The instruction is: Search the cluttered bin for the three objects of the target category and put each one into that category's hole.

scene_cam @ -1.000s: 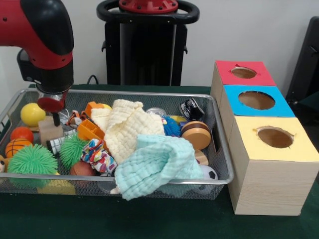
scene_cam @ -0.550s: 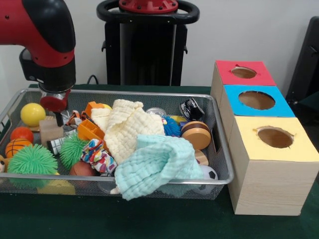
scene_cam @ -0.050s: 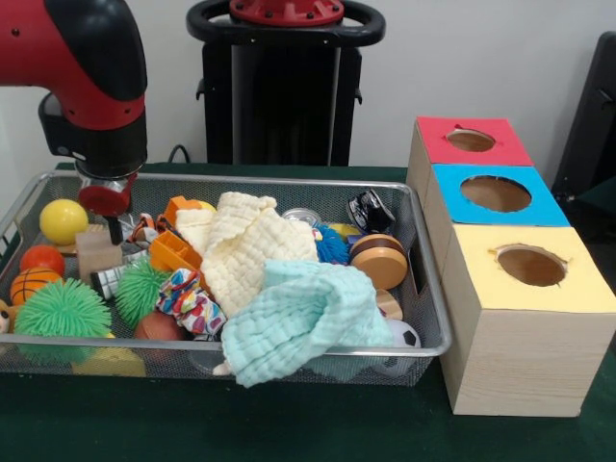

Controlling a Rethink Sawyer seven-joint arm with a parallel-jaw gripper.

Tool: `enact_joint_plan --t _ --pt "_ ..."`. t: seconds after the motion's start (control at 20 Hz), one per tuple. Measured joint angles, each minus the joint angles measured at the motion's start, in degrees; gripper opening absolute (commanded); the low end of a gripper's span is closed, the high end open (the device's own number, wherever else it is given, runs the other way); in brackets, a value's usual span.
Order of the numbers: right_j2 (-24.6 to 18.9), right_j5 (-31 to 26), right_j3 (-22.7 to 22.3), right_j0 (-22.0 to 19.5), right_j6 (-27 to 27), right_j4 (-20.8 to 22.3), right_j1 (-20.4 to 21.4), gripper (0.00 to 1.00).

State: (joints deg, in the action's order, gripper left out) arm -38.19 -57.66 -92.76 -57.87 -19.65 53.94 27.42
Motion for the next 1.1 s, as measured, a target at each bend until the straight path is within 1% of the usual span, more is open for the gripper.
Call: enact_joint_plan --t 0.65,0.85,0.9,1.05,1.1 --pt "-0.3 0.0 -0.6 0.0 0.6 0.5 0.1 1.0" --pt "-1.1 0.0 -2.2 0.0 4.1 1.6 0.0 1.0" --pt "-1.6 0.0 -3.1 0.0 7.1 2.2 0.0 1.0" --pt "-2.0 0.0 -4.1 0.0 10.6 2.9 0.0 1.0" --pt "-2.3 0.0 -4.5 0.0 12.9 3.3 0.0 1.0"
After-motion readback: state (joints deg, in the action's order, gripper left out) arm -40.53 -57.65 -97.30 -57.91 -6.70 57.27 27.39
